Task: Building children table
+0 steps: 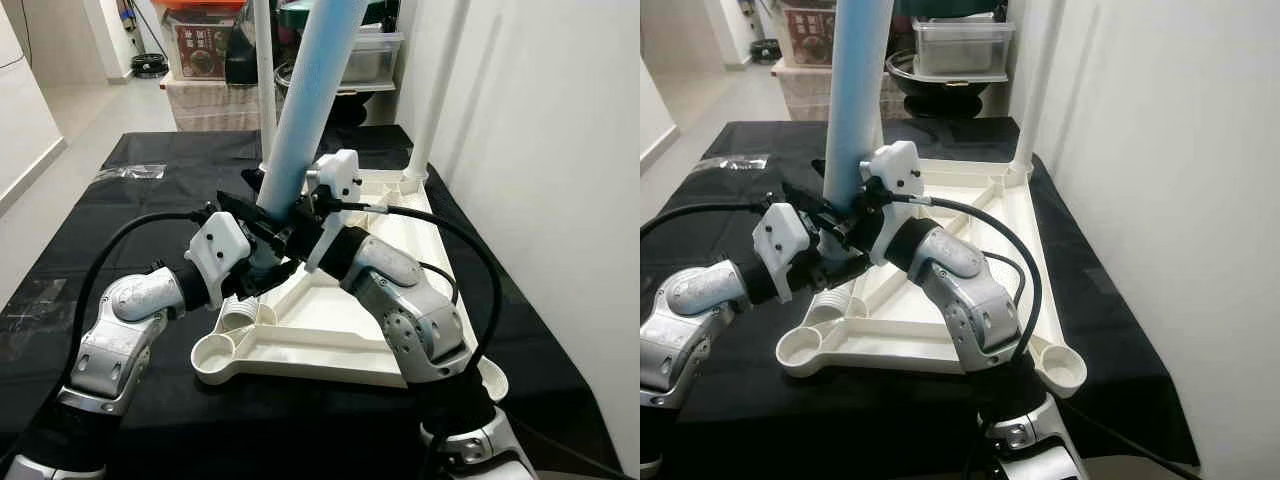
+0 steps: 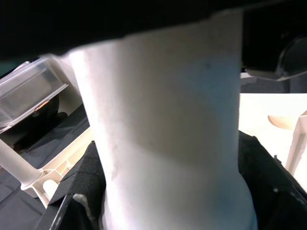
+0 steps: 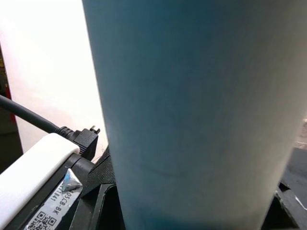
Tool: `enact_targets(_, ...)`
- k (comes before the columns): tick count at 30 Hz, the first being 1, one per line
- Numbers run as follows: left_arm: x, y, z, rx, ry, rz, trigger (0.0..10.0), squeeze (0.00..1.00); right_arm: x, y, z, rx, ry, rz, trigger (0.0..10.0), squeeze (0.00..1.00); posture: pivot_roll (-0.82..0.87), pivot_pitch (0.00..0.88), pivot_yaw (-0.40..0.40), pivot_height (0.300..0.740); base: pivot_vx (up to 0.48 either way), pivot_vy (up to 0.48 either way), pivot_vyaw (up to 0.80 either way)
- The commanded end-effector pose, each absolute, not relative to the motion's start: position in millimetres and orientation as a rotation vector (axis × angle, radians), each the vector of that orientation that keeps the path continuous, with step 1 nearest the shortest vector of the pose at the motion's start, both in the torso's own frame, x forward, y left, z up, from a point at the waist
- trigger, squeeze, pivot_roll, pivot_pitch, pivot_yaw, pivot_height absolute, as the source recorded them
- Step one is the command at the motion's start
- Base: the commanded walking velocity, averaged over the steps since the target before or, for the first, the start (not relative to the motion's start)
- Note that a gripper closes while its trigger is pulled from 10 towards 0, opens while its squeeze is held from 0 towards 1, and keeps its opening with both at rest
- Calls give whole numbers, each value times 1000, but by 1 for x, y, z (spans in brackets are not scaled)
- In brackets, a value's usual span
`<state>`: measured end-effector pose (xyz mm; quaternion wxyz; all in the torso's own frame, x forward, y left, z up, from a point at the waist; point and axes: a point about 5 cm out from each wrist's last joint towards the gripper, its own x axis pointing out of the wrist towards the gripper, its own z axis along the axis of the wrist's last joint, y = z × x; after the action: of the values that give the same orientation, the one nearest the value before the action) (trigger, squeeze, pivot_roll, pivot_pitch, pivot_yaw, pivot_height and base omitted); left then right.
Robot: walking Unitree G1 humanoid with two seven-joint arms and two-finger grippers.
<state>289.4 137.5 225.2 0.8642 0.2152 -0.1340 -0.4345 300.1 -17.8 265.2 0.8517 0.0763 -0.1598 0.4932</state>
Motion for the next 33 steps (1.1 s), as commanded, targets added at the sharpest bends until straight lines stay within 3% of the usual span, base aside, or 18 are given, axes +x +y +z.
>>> enact_targets(1, 287, 127, 212, 441, -237, -967, 10000, 0, 297, -15, 286, 205, -423, 1037, 10000, 1000, 17, 0, -58, 740, 0, 0, 0)
enact_targets(8, 287, 127, 211, 467, -235, -977, 10000, 0, 303, -25, 297, 281, -429, 1013, 10000, 1000, 14, 0, -54, 740, 0, 0, 0)
enact_targets(9, 287, 127, 211, 469, -235, -976, 10000, 0, 303, -26, 299, 292, -430, 1018, 10000, 0, 11, 0, -51, 740, 0, 0, 0)
enact_targets(22, 288, 130, 210, 513, -244, -977, 10000, 0, 297, -25, 293, 360, -353, 1115, 10000, 0, 16, 0, -51, 740, 0, 0, 0)
enact_targets(23, 288, 131, 210, 518, -241, -978, 10000, 0, 298, -25, 292, 360, -344, 1119, 0, 0, 15, 0, -51, 740, 0, 0, 0)
enact_targets(33, 288, 130, 208, 523, -233, -996, 10000, 0, 298, -25, 288, 407, -332, 1101, 0, 0, 15, 0, -46, 740, 0, 0, 0)
